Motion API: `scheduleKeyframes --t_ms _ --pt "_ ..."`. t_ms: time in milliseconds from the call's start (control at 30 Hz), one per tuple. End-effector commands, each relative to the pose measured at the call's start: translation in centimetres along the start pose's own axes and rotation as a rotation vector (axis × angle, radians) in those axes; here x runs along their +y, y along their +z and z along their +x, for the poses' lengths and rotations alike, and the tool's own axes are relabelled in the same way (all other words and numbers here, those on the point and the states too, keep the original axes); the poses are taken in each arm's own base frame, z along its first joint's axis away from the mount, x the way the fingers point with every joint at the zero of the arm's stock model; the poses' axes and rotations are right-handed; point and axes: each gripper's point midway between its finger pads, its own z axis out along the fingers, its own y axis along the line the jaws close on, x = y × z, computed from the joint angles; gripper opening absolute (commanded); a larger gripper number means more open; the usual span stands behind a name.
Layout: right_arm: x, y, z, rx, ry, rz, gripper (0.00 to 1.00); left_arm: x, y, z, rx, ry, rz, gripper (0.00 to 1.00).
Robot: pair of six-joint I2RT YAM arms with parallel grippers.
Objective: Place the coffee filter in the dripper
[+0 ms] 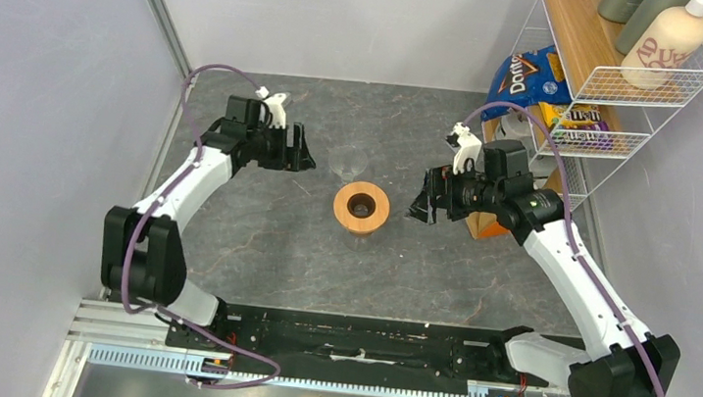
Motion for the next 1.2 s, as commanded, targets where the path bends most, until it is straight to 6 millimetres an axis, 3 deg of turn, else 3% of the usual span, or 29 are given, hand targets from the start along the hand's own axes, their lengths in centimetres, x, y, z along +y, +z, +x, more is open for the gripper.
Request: scheduleKeyframes --t_ms 0,133,200,367,533,700,933,1167 --pt "-0.3 -0.1 -0.7 -0.038 -0.026 0.012 0.99 0.2 2.7 -1.6 -0.015 0.026 -0.041 0.81" --pt "-0.3 0.6 -0.2 -0.019 -0.016 -0.011 0.99 -0.9 4.4 -1.7 0.017 0.022 0.018 0.73" --pt "0.2 1.1 0.2 -0.005 -0.008 -0.057 0.99 -2.2 3.7 -1.7 -0.001 0.032 0.070 0.72" --pt "0.5 2.1 1.2 0.023 0.013 -0.116 0.99 -4.3 1.0 1.0 0.025 0.117 0.094 0.70" --pt "0.6 2.5 1.1 0.028 0.032 -0.131 0.99 -6.0 1.0 2.2 0.026 0.228 0.058 0.69" --pt "0.6 2.3 1.0 0.026 0.028 -0.121 0.99 -6.7 2.5 2.6 0.049 0.248 0.053 0.69" --pt "0.8 2.1 1.1 0.023 0.022 -0.126 0.99 -6.9 3.1 2.3 0.046 0.256 0.042 0.69" --pt "0.6 2.2 1.3 0.027 0.025 -0.121 0.99 -7.8 2.2 1.7 0.013 0.257 0.063 0.69"
